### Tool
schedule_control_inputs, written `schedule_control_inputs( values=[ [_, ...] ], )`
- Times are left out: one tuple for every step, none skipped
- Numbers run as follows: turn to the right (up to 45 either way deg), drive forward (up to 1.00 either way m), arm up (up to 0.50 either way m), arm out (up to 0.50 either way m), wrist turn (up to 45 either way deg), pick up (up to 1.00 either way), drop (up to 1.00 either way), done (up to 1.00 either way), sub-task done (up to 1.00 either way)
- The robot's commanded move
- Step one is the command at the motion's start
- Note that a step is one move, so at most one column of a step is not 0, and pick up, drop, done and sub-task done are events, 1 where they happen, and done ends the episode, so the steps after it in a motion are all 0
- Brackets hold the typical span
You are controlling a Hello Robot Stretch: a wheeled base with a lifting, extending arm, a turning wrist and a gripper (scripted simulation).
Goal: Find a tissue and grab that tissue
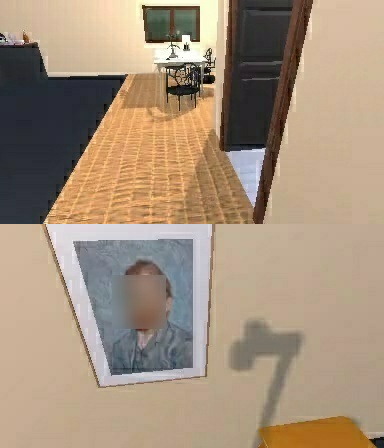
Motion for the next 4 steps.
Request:
schedule_control_inputs(
  values=[
    [0.0, 1.00, 0.00, 0.00, 0.0, 0.00, 0.00, 0.00, 0.00],
    [0.0, 1.00, 0.00, 0.00, 0.0, 0.00, 0.00, 0.00, 0.00],
    [3.0, 0.00, 0.00, 0.00, 0.0, 0.00, 0.00, 0.00, 0.00],
    [0.0, 0.75, 0.00, 0.00, 0.0, 0.00, 0.00, 0.00, 0.00]
  ],
)
